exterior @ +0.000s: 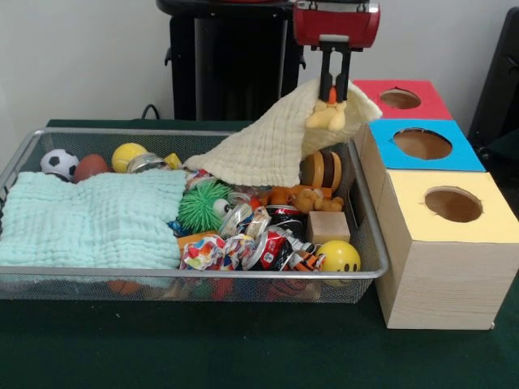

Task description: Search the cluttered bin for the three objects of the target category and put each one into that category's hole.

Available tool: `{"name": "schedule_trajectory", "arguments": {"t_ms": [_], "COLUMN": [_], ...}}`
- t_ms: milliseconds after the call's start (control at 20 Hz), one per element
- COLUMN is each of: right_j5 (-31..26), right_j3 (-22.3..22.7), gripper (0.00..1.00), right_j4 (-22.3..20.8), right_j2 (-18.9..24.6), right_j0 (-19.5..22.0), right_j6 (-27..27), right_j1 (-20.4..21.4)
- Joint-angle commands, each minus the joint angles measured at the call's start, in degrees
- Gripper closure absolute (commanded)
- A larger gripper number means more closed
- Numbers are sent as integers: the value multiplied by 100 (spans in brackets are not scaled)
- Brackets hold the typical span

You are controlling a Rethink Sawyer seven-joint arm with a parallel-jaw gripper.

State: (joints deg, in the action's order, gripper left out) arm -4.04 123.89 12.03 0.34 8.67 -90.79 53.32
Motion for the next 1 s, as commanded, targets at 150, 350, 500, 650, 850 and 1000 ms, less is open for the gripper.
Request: {"name": "schedule_trajectory", "arguments": {"t_ms": [150,350,500,650,850,1000], "right_j5": [969,1244,1224,1260,1257,1249], "right_j3": [-122,-525,-734,-899,-1060,-1158], "gripper": [100,100,100,100,100,100], "right_j4": [-822,-1243,-1577,-1886,-2237,-2534], "right_j2": [284,-240,-498,-595,-721,-694], "right_j0": [314,132,137,200,182,260], "right_j6": [-695,-379,-148,-42,-39,-73], "right_j1": [-861,-1147,-1105,-1042,-1056,-1020]}}
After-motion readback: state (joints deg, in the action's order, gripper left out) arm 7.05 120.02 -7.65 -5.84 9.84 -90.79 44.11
